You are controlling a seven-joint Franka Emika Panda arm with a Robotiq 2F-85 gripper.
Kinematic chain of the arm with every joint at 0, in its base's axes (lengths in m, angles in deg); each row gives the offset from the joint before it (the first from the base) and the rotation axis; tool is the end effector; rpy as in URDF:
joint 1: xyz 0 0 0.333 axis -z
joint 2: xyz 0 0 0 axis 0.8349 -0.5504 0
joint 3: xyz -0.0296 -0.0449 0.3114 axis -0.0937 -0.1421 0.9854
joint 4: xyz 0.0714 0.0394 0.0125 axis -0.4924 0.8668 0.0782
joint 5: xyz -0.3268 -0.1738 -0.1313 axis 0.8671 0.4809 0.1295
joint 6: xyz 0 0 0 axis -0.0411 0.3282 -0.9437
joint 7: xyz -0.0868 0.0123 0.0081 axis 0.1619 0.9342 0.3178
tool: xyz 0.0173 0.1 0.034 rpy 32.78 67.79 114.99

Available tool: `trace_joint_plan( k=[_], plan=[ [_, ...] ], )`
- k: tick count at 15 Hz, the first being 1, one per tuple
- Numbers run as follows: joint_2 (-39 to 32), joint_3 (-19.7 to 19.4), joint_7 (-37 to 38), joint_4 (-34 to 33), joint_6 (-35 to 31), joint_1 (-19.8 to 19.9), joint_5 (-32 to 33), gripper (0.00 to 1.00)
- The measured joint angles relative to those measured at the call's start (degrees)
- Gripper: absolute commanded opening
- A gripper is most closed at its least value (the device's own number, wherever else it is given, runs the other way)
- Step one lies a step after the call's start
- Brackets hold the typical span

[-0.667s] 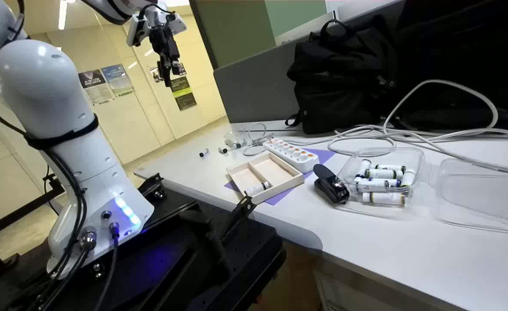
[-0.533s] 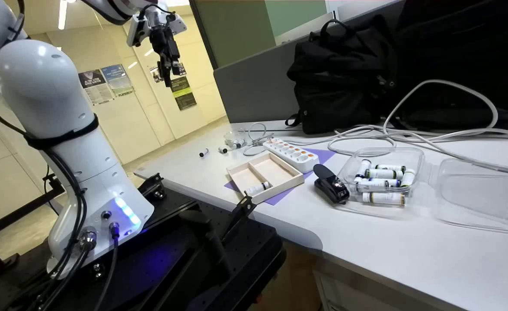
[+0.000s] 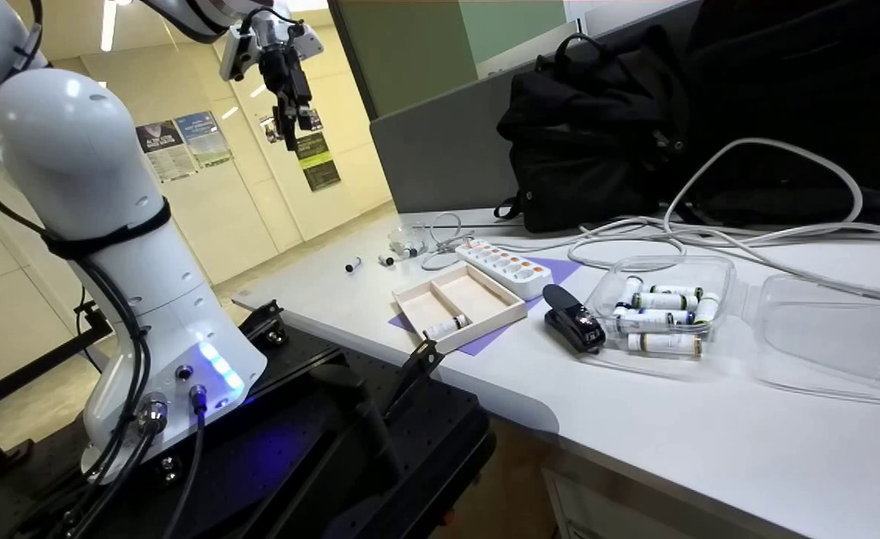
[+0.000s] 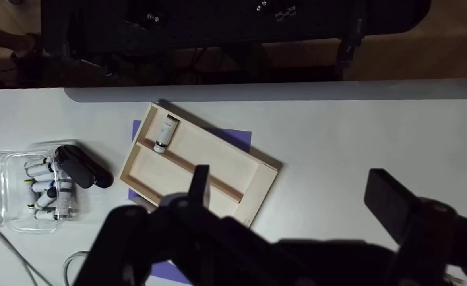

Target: Turn on the big switch on the adapter

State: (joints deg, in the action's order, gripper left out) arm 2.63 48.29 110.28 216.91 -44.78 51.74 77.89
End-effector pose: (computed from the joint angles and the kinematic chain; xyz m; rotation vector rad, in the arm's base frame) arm 0.3968 0.1939 0.4300 2.8641 -0.0578 -0.4112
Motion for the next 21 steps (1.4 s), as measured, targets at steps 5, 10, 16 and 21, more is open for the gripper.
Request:
trace_joint_plan(
  k=[5, 10, 16, 21],
  plan=[
    [0.1, -6.1, -0.6, -0.1, -10.5, 0.9, 4.5, 1.00],
    [-2.3, -18.5, -17.7, -3.7, -21.3, 5.7, -1.2, 1.00],
    [-11.9, -25.0, -28.5, -14.6, -16.2, 8.3, -10.3, 1.00],
    [-12.2, -24.6, -28.5, -15.0, -16.0, 7.9, -10.4, 1.00]
  ],
)
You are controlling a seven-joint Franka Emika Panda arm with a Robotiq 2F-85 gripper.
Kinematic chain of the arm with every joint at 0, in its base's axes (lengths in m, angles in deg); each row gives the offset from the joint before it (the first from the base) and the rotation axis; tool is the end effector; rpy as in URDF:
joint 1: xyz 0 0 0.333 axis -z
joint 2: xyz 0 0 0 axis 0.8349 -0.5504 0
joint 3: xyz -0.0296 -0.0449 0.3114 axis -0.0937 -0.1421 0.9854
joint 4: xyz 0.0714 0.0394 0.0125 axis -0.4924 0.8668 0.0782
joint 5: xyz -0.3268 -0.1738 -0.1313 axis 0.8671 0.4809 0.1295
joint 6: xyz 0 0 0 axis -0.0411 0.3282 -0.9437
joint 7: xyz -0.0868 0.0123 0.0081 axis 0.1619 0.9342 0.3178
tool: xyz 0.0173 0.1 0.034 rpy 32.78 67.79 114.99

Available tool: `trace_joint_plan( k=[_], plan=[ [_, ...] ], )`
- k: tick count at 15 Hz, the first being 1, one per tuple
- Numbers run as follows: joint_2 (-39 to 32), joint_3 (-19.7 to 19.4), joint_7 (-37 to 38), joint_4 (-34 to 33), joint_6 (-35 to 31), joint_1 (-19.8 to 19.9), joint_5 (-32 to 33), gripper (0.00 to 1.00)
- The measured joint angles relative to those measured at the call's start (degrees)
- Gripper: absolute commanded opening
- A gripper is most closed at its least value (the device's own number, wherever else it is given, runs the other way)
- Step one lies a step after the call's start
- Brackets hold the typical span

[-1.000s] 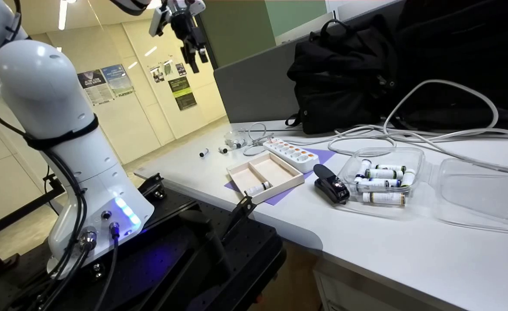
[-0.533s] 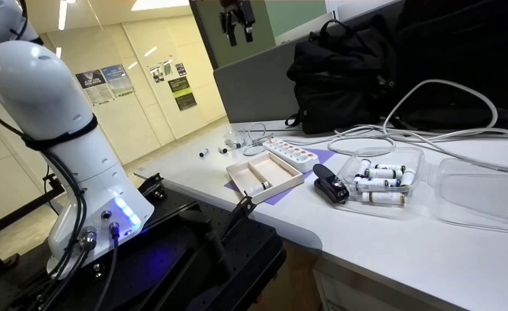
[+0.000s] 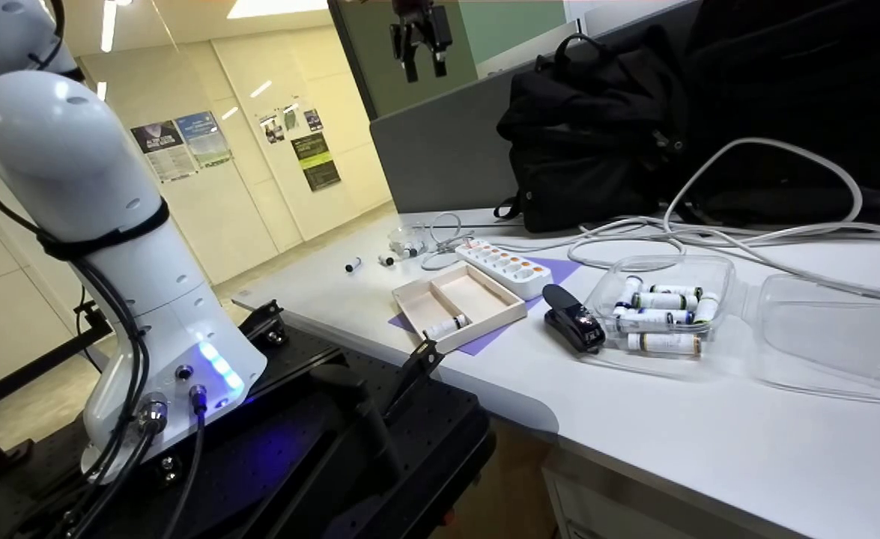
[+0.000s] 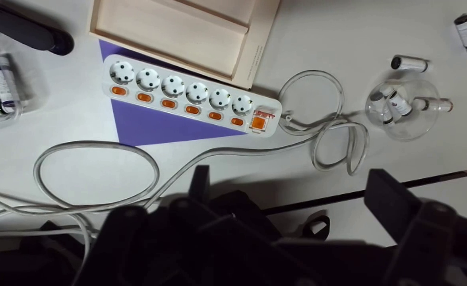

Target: Turn on the big switch on the adapter

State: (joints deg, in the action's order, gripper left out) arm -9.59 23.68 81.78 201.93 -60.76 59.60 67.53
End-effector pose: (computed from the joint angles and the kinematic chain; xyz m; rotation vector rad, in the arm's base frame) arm 0.5504 -0.0537 0.4671 -2.9839 0.2306 0.0194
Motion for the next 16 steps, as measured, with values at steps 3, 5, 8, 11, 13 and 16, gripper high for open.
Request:
trace_joint_plan(
  k=[3, 5, 8, 11, 13, 16],
  plan=[
    [0.0, 0.0, 0.0, 0.0, 0.0, 0.0, 0.0, 1.00],
    [-0.9, 0.4, 0.0, 0.2, -2.6, -0.2, 0.6, 0.75],
    [-6.1, 1.9, 0.4, -0.1, -9.2, -1.2, -0.2, 0.60],
    [-14.0, 2.9, 2.4, -1.0, -14.9, -2.4, -0.4, 0.37],
    [-18.7, 3.2, 4.6, -1.8, -17.9, -3.3, 0.1, 0.25],
    [-24.0, 3.0, 9.8, -3.5, -20.1, -5.2, 3.4, 0.02]
  ],
)
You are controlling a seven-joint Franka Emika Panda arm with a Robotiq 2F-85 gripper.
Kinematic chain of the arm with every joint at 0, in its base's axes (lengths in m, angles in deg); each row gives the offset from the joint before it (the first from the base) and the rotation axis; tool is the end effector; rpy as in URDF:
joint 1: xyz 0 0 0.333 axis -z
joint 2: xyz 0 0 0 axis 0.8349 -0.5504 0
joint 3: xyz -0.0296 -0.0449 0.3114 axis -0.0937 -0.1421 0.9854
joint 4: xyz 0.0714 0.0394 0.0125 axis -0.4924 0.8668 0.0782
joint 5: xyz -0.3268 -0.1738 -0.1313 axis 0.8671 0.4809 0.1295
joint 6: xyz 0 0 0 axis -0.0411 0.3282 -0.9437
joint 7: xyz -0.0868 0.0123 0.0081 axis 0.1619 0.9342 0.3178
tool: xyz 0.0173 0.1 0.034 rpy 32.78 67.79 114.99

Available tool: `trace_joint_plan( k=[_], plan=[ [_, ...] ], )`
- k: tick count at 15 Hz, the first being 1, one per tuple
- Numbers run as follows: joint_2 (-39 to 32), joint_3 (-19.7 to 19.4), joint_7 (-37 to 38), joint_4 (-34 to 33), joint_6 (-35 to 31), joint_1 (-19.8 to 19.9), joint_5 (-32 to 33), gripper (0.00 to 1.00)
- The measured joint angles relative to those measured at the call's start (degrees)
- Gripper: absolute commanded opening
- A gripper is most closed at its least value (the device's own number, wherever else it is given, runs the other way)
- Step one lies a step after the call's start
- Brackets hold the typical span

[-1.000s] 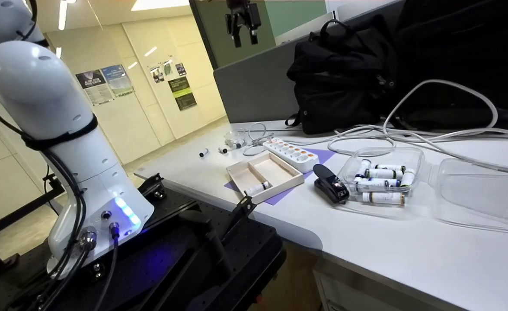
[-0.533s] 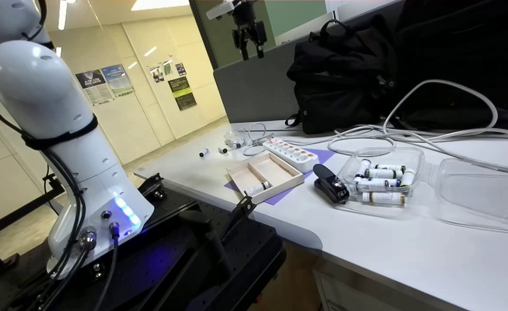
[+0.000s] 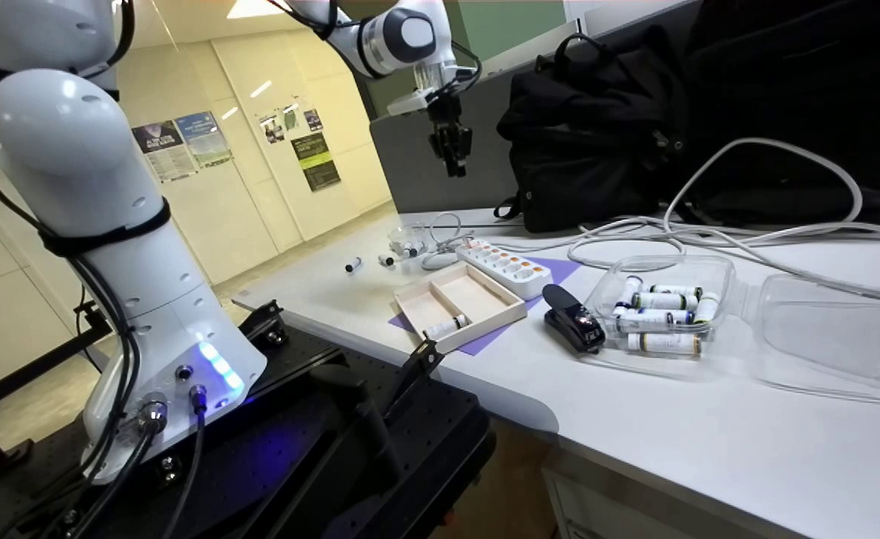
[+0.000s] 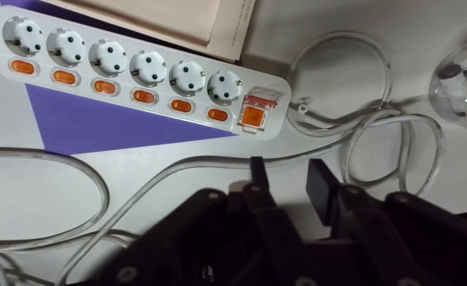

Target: Turn on the big switch on the adapter

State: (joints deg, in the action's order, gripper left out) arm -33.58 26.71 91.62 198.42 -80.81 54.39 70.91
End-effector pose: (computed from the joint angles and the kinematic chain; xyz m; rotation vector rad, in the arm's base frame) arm 0.6229 0.0195 0.2751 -3.0611 0.2895 0.0562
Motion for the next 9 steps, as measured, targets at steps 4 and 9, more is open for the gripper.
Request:
trace_joint_plan(
  k=[4, 9],
  plan=[
    [-3.7, -1.3, 6.6, -1.5, -0.2, -2.7, 4.8, 0.00],
    [-6.3, -2.4, 10.0, -2.5, -1.6, -3.3, 4.6, 0.01]
  ],
)
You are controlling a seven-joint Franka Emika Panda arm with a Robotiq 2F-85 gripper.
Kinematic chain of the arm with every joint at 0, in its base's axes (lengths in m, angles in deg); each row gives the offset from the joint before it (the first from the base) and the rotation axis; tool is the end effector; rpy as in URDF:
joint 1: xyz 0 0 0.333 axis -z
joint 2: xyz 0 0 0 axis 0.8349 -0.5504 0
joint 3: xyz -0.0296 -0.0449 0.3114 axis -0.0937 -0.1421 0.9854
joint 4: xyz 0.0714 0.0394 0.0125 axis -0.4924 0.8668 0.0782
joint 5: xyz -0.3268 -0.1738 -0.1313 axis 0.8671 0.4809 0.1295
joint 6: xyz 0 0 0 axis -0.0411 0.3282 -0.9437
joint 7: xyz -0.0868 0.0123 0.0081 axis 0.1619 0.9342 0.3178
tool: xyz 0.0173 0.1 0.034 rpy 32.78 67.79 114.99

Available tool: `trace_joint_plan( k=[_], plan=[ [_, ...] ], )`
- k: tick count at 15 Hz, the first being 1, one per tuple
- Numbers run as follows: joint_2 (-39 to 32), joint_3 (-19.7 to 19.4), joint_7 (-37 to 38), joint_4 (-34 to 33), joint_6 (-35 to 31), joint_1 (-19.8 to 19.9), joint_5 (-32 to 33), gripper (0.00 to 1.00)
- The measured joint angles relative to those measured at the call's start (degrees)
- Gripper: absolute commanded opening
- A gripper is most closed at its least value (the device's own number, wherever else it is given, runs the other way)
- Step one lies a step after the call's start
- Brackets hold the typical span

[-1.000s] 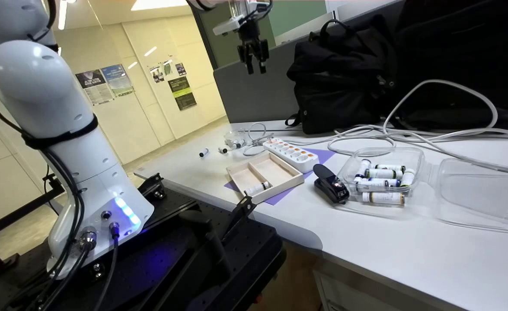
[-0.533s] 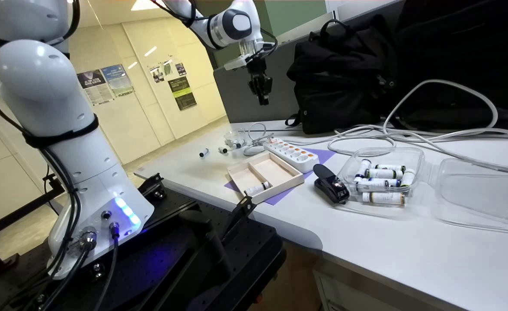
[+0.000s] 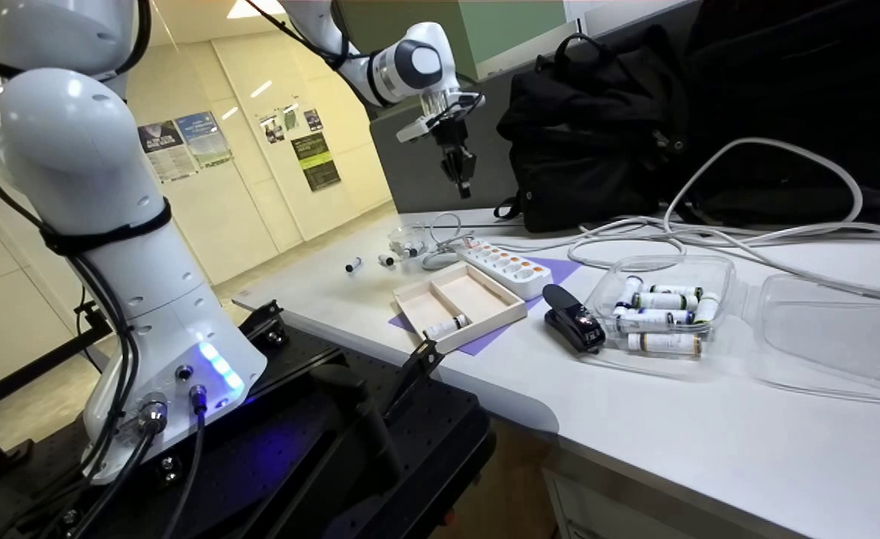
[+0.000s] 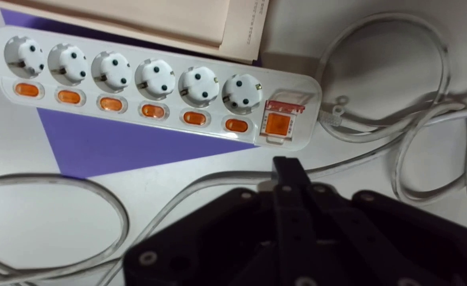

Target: Turn on the big switch on the adapter

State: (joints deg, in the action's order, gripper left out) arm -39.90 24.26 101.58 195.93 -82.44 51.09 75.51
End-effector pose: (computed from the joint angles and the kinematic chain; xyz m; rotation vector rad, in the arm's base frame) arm 0.6308 0.0287 0.2264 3.0822 -0.4476 -0.1008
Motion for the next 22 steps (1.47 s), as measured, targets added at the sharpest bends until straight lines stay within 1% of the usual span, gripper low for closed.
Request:
trace_joint_plan(
  k=[3, 10, 13, 16, 19, 22],
  plan=[
    [-1.1, 0.0, 0.4, -1.4, 1.7, 0.5, -1.4, 0.01],
    [-1.2, 0.0, 0.5, -1.6, 1.9, 0.5, -1.4, 0.00],
    [-2.0, 0.0, 0.8, -1.6, -0.7, 0.5, -1.4, 0.00],
    [-4.2, -0.1, 1.8, -2.1, -3.4, 0.4, -1.4, 0.00],
    [-7.3, -0.2, 2.1, -4.4, -3.1, 0.4, -2.3, 0.00],
    [-10.3, -0.6, 3.5, -7.5, -1.1, 0.0, -2.3, 0.00]
  ],
)
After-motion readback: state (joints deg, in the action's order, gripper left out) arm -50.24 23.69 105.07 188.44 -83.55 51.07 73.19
